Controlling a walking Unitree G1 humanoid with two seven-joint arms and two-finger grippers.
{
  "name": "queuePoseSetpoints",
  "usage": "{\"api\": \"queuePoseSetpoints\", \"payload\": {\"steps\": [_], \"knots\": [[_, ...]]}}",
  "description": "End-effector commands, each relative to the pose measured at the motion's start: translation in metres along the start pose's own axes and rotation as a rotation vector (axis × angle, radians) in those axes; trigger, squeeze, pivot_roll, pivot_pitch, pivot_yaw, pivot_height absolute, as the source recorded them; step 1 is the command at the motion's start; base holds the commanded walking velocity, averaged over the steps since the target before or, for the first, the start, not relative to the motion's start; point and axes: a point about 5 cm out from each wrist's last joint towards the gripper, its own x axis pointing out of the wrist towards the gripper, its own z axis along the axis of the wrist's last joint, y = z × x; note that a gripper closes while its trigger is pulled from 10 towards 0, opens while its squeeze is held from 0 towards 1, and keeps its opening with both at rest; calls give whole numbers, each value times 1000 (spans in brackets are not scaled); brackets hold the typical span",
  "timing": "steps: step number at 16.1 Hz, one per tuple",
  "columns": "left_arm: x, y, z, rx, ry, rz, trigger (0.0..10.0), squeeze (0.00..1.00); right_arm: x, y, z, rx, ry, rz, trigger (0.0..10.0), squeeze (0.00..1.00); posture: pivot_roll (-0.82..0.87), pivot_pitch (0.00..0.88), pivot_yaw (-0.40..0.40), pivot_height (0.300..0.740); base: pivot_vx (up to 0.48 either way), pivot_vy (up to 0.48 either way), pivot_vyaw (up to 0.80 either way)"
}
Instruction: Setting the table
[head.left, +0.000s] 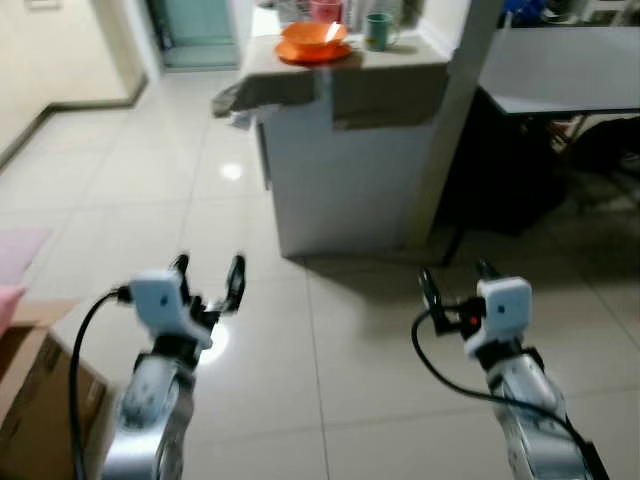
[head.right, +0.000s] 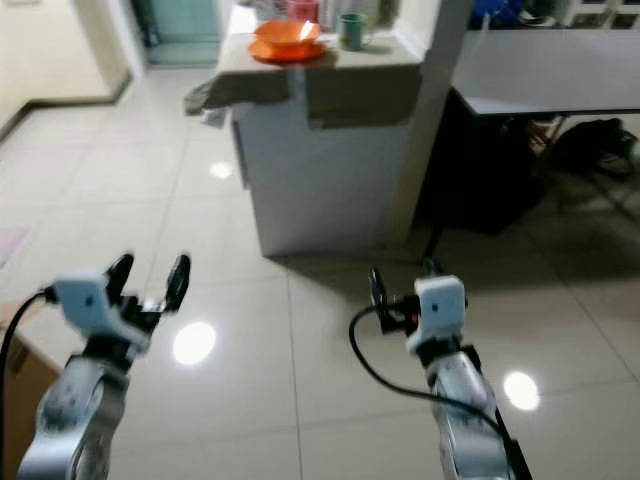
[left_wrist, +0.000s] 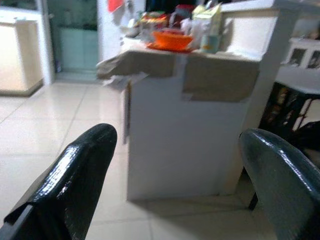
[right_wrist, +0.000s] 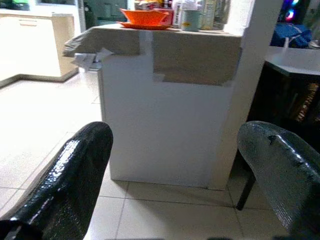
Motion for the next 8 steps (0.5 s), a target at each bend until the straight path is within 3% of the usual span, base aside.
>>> {"api": "queuePoseSetpoints", "payload": {"steps": [1,8], "knots": [[3,2,2,10,0,9,10000,0,4,-2,0,4,-1,-12,10000,0,-124,9,45,740,480,0,0],[12,0,5,4,-14,35,10000,0,12,6,-2,-13,6,23,10000,0,-113,4,43,740,475,0,0]]}}
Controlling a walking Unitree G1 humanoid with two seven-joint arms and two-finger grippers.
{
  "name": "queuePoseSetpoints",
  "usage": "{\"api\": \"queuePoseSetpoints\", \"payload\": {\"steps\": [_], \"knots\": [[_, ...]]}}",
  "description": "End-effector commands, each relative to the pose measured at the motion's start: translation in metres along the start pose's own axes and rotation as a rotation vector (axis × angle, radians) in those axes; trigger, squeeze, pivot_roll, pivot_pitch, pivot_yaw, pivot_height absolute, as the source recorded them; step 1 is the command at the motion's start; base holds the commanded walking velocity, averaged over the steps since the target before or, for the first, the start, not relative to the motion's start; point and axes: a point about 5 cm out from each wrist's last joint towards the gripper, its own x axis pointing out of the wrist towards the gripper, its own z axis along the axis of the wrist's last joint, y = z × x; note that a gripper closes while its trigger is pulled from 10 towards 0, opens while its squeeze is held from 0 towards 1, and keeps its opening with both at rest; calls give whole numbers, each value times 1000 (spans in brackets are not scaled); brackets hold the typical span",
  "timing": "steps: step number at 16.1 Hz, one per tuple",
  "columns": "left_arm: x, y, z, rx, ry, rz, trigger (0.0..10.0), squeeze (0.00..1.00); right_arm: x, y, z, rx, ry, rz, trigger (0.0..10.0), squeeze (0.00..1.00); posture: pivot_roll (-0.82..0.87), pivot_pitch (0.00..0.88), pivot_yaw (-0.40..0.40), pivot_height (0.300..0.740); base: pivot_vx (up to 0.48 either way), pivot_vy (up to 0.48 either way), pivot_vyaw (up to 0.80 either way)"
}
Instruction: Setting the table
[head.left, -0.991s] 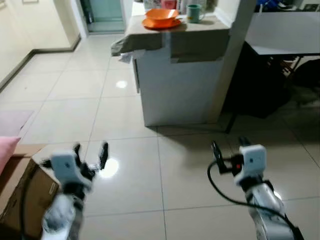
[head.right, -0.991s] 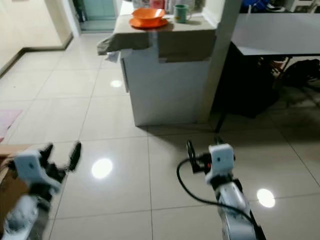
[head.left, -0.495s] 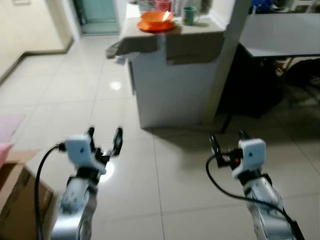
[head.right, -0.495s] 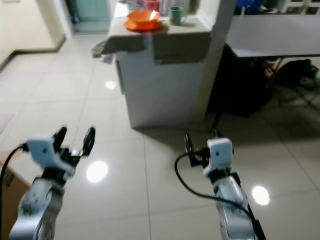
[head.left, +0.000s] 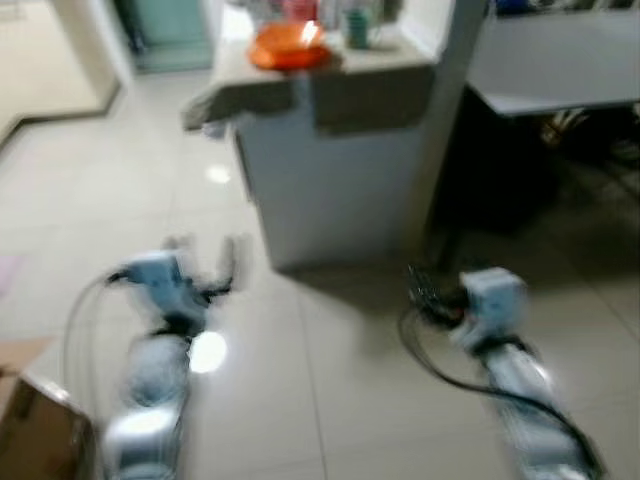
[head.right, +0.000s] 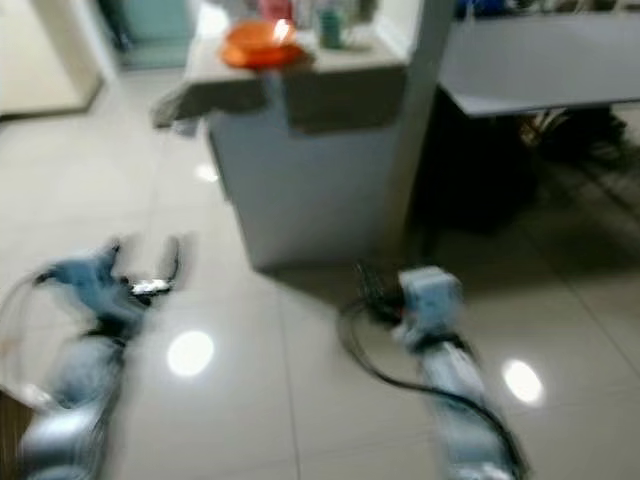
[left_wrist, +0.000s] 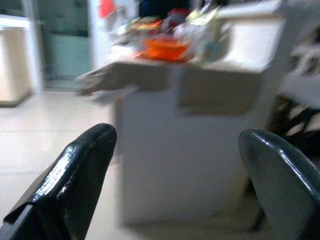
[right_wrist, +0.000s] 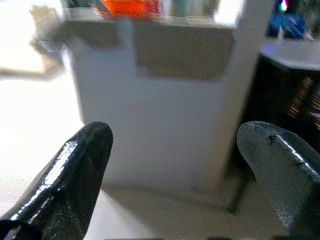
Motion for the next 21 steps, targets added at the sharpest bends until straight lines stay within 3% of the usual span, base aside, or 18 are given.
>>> {"api": "queuePoseSetpoints", "payload": {"steps": [1,21], "knots": [[-5,16,2,40,9,55,10000,0,11,16,13,14,-62,52,10000,0,-111,3,41,740,472,0,0],[9,13,-4,38,54,57,10000,0,17,15,14,40,-72,37,10000,0,-122,19,65,740,469,0,0]]}}
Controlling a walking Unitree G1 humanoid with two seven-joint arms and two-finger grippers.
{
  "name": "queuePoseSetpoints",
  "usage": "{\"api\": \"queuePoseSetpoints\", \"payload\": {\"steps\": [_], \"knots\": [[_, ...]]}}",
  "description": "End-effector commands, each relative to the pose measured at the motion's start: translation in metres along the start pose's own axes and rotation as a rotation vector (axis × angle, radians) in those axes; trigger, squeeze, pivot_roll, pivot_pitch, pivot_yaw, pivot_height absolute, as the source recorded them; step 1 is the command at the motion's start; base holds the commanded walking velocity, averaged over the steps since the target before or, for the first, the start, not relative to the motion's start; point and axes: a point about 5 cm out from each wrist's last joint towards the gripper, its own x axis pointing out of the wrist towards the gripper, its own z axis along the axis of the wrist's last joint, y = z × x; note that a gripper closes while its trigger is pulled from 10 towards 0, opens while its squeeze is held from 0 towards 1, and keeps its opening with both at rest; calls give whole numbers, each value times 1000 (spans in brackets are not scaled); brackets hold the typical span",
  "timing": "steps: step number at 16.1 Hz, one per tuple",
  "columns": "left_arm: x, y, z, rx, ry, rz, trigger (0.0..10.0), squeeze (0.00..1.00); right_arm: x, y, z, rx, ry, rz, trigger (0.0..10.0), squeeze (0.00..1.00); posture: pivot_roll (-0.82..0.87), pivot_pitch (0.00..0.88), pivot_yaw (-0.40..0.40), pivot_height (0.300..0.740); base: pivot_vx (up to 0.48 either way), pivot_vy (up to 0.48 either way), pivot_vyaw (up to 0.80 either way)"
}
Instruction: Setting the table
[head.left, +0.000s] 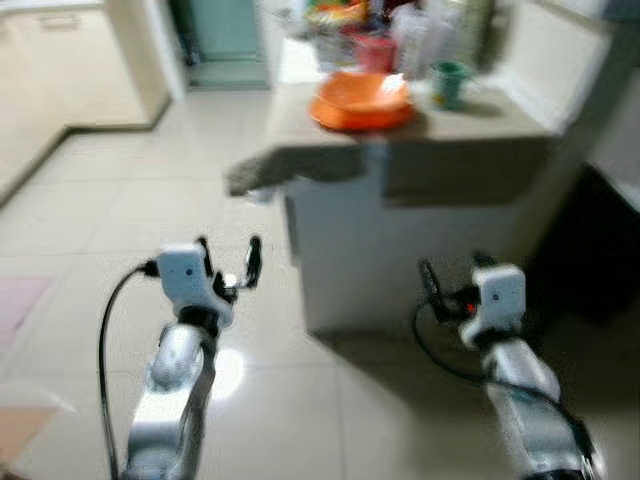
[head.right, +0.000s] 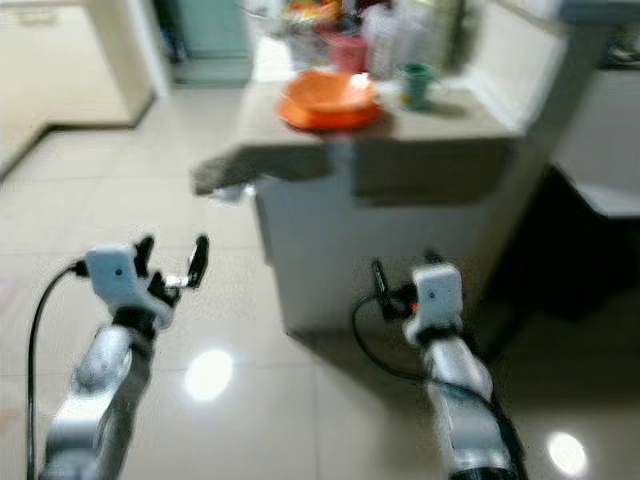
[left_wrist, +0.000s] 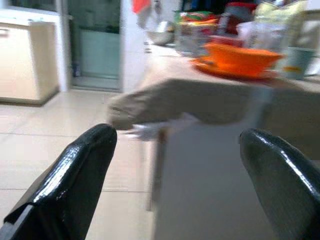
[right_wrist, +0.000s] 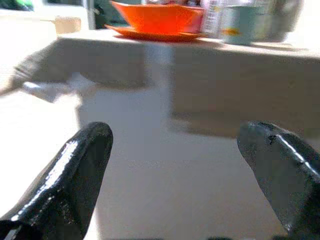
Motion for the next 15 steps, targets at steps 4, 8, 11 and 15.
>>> {"api": "queuePoseSetpoints", "payload": {"steps": [4,8,11,15], "knots": [[4,-1,1,14,3,-3,10000,0,-1,-2,1,-2,-2,3,10000,0,-122,21,67,740,465,0,0],[5,-3,-1,45,7,-6,10000,0,0,-2,1,-6,3,3,10000,0,-124,17,67,740,116,0,0],[4,-1,8,59,-29,2,10000,0,1,-12,29,-16,-94,-52,10000,0,-133,17,73,740,0,0,0],[-1,8,8,144,53,-22,10000,0,-11,-21,39,-29,-99,-72,10000,0,-139,22,90,740,0,0,0]]}}
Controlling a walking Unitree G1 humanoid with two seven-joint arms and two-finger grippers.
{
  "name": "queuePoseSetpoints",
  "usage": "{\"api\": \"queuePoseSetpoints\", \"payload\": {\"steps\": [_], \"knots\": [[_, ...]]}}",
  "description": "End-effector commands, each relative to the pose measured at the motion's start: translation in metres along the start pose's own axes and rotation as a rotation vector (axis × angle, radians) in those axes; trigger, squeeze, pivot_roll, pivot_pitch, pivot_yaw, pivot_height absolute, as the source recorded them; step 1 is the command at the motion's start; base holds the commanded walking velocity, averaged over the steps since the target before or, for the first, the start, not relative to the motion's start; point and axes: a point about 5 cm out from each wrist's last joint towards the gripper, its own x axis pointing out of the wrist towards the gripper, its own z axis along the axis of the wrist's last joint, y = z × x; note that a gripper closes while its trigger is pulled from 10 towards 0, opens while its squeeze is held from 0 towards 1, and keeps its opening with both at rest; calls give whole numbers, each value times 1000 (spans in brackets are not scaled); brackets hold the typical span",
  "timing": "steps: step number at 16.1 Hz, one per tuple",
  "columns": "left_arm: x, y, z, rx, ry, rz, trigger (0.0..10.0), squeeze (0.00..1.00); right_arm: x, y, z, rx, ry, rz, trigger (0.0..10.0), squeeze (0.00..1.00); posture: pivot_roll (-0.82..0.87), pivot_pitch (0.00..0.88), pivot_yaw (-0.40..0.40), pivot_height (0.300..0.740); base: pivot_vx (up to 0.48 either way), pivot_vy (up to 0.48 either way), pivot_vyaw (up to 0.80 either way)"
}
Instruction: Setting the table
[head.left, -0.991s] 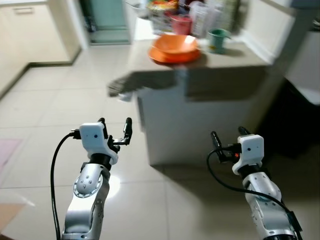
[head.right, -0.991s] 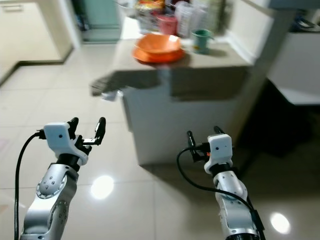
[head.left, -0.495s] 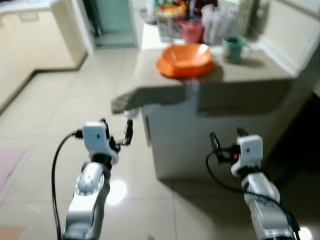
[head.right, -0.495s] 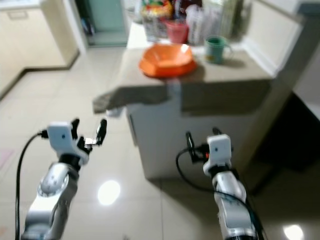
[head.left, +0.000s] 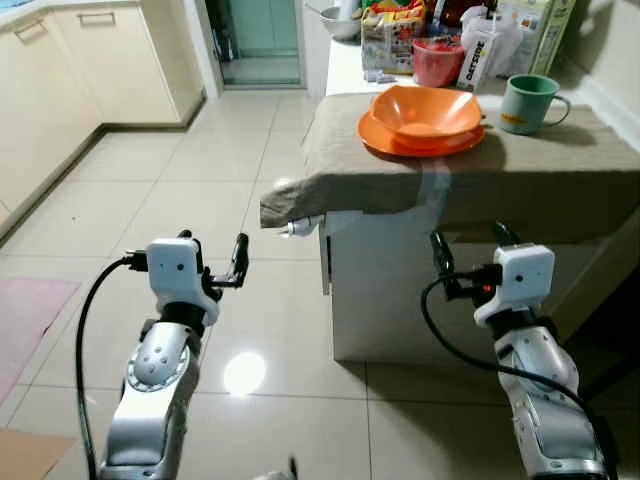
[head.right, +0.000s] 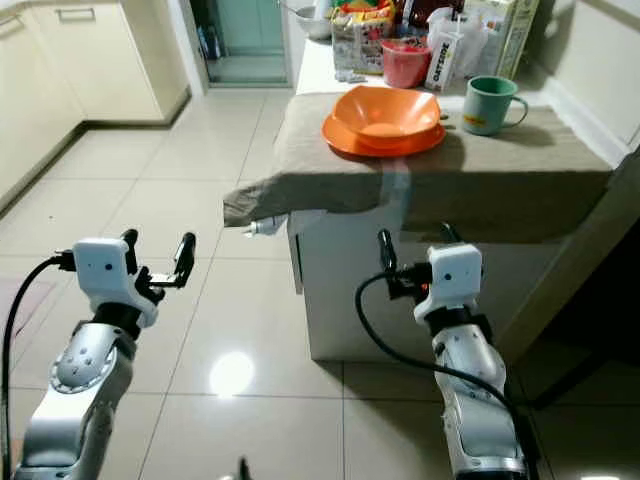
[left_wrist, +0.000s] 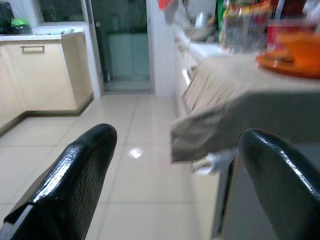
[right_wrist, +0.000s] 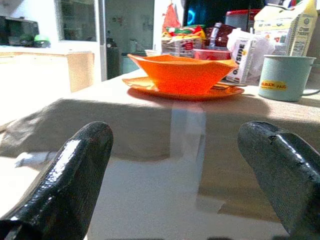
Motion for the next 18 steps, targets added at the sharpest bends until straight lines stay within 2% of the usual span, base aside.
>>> {"api": "queuePoseSetpoints", "payload": {"steps": [1,4,5,9,13,16,18], "knots": [[-2,-1,0,13,22,-30,10000,0,-7,-5,-3,19,35,-17,10000,0,-137,25,92,740,0,0,0],[-1,-3,1,2,22,-40,10000,0,-10,-6,-6,18,47,-24,10000,0,-143,24,98,740,0,0,0],[1,-6,3,-27,9,-42,10000,0,-11,-5,-8,15,54,-23,10000,0,-147,20,97,740,0,-480,0],[5,-12,5,-36,1,-47,10000,0,-8,1,-7,21,57,-19,10000,0,-152,12,98,740,0,-474,0],[4,-12,6,-41,-2,-34,10000,0,-9,3,-7,22,60,-3,10000,0,-150,13,90,740,0,-469,0],[1,-9,4,-63,5,-14,10000,0,-11,0,-10,36,78,-18,10000,0,-151,16,87,740,0,-466,0],[-3,-7,4,-49,9,-11,10000,0,-13,0,-11,40,85,-3,10000,0,-155,15,89,740,0,-465,0]]}}
